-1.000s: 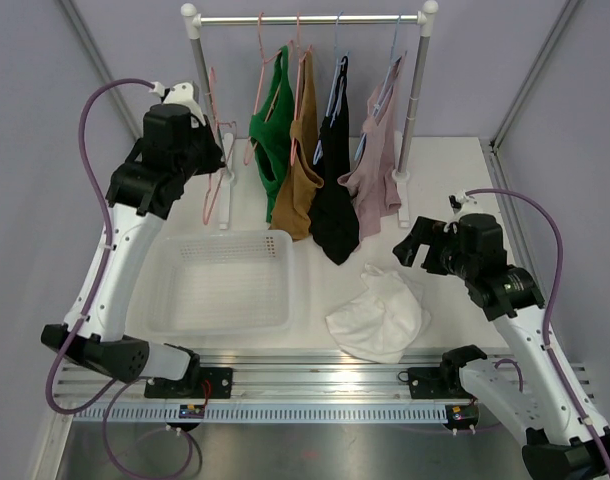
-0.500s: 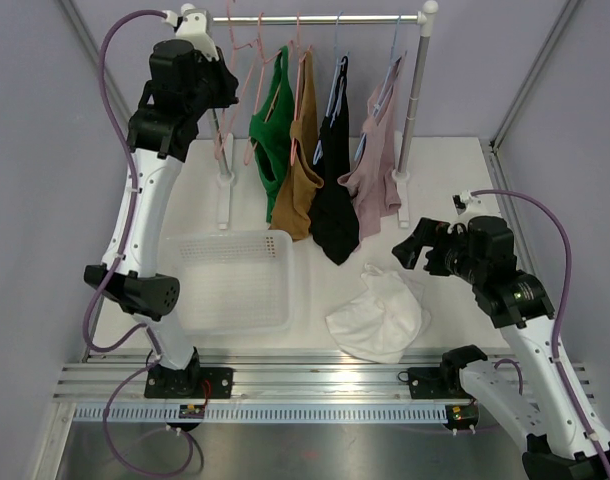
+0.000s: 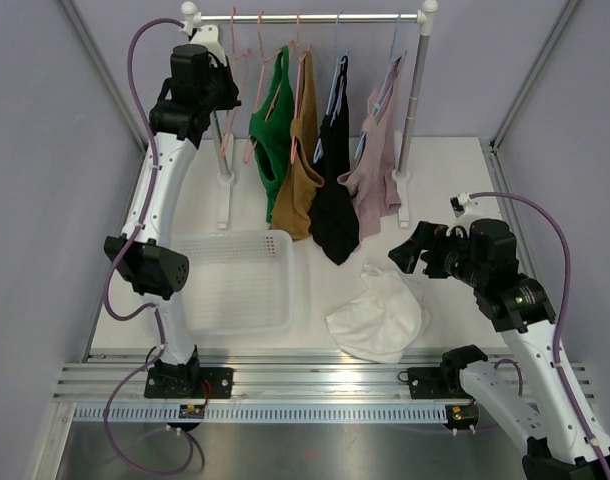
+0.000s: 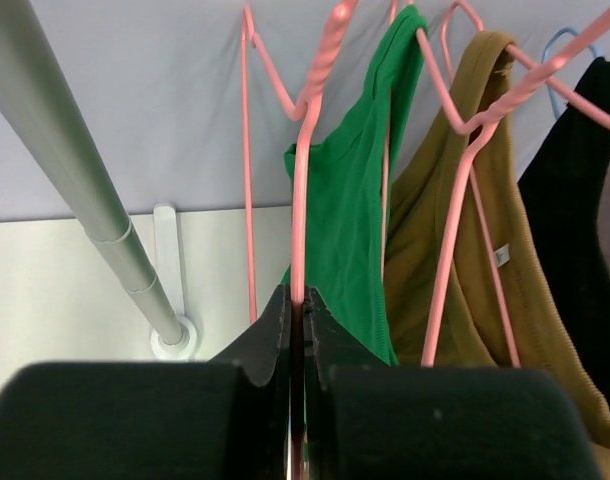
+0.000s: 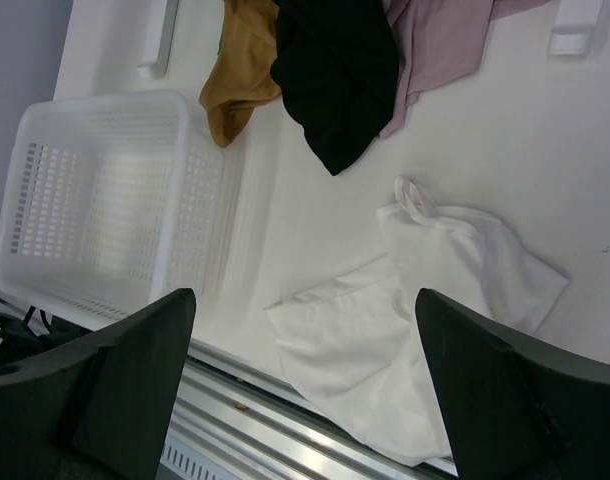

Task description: Remove the tank top from the hanger

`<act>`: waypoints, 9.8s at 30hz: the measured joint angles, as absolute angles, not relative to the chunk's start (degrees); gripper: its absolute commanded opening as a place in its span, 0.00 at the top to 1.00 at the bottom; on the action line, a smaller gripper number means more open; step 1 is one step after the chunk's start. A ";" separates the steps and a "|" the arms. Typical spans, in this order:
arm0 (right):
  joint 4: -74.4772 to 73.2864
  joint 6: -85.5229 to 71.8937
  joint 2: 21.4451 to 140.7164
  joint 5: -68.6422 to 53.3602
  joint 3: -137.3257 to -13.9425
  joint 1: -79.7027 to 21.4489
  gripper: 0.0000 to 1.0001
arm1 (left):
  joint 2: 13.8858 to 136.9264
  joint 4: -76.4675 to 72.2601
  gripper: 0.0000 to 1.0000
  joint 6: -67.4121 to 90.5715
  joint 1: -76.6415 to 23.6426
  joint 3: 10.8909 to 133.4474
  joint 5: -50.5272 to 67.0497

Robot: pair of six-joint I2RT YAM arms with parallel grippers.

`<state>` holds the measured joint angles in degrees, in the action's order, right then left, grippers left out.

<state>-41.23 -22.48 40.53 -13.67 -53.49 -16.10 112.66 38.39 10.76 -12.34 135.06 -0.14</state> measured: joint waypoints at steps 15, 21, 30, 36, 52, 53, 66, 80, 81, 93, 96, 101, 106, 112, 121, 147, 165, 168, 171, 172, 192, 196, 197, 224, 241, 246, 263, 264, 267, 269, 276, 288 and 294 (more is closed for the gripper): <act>-42.35 -25.50 62.43 -4.51 -52.90 -27.44 0.00 | 99.33 41.34 0.01 12.47 -12.29 126.61 -2.61; -44.10 -31.48 68.36 6.76 -50.02 -35.86 0.01 | 75.85 43.46 0.01 17.93 -12.29 111.72 -7.03; -46.96 -40.47 73.32 12.69 -45.12 -44.69 0.00 | 49.34 44.91 0.01 21.47 -12.32 85.62 -8.49; -46.63 -42.59 82.78 12.36 -44.14 -47.37 0.13 | 43.77 47.92 0.01 19.59 -12.32 74.78 -9.69; -46.24 -42.37 81.19 11.29 -50.15 -51.46 1.00 | 33.06 40.95 0.01 16.05 -11.27 54.52 -14.63; -48.23 -42.19 79.85 12.12 -53.10 -51.53 1.00 | 32.21 40.40 0.01 16.03 -11.00 54.24 -14.98; -55.99 -30.15 79.09 10.39 -92.29 -53.01 1.00 | 24.51 37.47 0.01 16.84 -7.77 52.86 -22.70; -51.55 -25.47 108.07 4.19 -111.77 -63.75 0.67 | 23.94 36.47 0.01 17.63 -5.85 52.01 -24.73; -51.64 -25.71 109.97 4.16 -112.79 -64.16 0.63 | 23.94 36.42 0.01 17.65 -5.74 52.01 -24.80; -51.40 -24.25 108.27 9.85 -111.87 -65.39 0.00 | 28.99 34.68 0.01 19.20 -4.80 53.19 -14.52; -49.39 -24.16 97.17 13.39 -103.33 -65.41 0.01 | 35.27 35.35 0.01 19.35 -4.80 57.69 -7.38; -46.09 -24.29 76.31 19.57 -89.93 -65.47 0.00 | 42.68 35.44 0.01 20.03 -4.93 66.24 1.13; -46.00 -25.61 63.92 25.23 -82.98 -65.45 0.01 | 51.51 34.44 0.01 20.29 -8.99 78.89 5.34; -48.12 -27.49 59.31 28.03 -77.06 -65.47 0.01 | 68.12 34.65 0.01 16.53 -16.78 99.81 4.40; -50.70 -28.99 51.92 29.65 -72.93 -65.47 0.02 | 87.26 33.28 0.07 12.01 -17.87 113.86 4.47; -50.72 -29.50 51.00 29.21 -68.10 -65.47 0.05 | 114.83 33.91 0.83 4.34 -18.87 132.84 0.45; -50.39 -28.86 53.28 28.32 -68.10 -65.47 0.05 | 113.14 36.40 1.00 7.94 -19.40 134.98 -0.05; -50.39 -28.84 53.25 28.10 -68.12 -65.47 0.05 | 110.19 37.47 1.00 9.21 -19.86 134.39 -0.73; -50.43 -28.84 53.12 27.79 -68.23 -65.47 0.06 | 105.95 38.39 1.00 10.63 -19.99 132.90 -0.95; -50.43 -28.86 53.06 27.79 -68.27 -65.47 0.06 | 104.44 38.96 1.00 11.09 -20.03 132.60 -1.04; -47.53 -26.30 53.15 22.79 -70.83 -65.47 0.06 | 61.84 39.00 1.00 22.46 -24.86 91.74 3.60; -44.93 -25.12 53.10 21.37 -70.87 -65.47 0.06 | 50.63 37.65 1.00 23.66 -25.54 84.40 6.09; -43.94 -24.62 53.10 21.15 -70.91 -65.47 0.07 | 48.27 37.19 1.00 23.88 -25.69 82.83 7.49; -25.67 -13.61 62.28 33.56 -73.14 -57.04 0.66 | 49.78 19.44 1.00 29.15 -33.28 65.52 43.81; -25.56 -11.40 56.21 35.48 -71.96 -50.96 1.00 | 57.74 17.56 1.00 31.05 -35.07 76.88 45.84; -27.35 -7.94 56.07 40.45 -78.15 -49.19 1.00 | 64.66 16.67 1.00 32.60 -38.44 85.82 46.44; -46.39 -4.86 64.31 49.91 -100.03 -36.82 1.00 | 66.59 8.58 1.00 33.80 -47.31 78.32 39.70; -47.31 -5.41 65.23 48.73 -99.83 -35.05 1.00 | 65.39 7.86 1.00 34.20 -47.29 75.79 39.53; -49.45 -7.31 66.94 43.88 -97.56 -29.98 1.00 | 61.98 6.74 1.00 34.81 -47.31 70.54 38.94; -49.84 -8.56 66.87 41.52 -94.96 -28.36 1.00 | 59.96 5.82 1.00 35.00 -47.31 68.49 37.89; -49.95 -12.40 64.64 32.97 -87.74 -24.97 1.00 | 55.42 -2.48 1.00 37.32 -47.31 63.48 36.32; -46.13 -17.61 46.06 14.57 -74.43 -23.07 1.00 | 59.61 -35.88 1.00 39.53 -49.87 54.24 23.29; -46.41 -16.91 41.74 5.45 -74.35 -22.92 1.00 | 71.48 -50.87 1.00 32.32 -53.71 60.84 17.30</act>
<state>-46.41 -16.91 41.74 5.45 -74.35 -22.92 71.48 -50.87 32.32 -53.71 60.84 17.30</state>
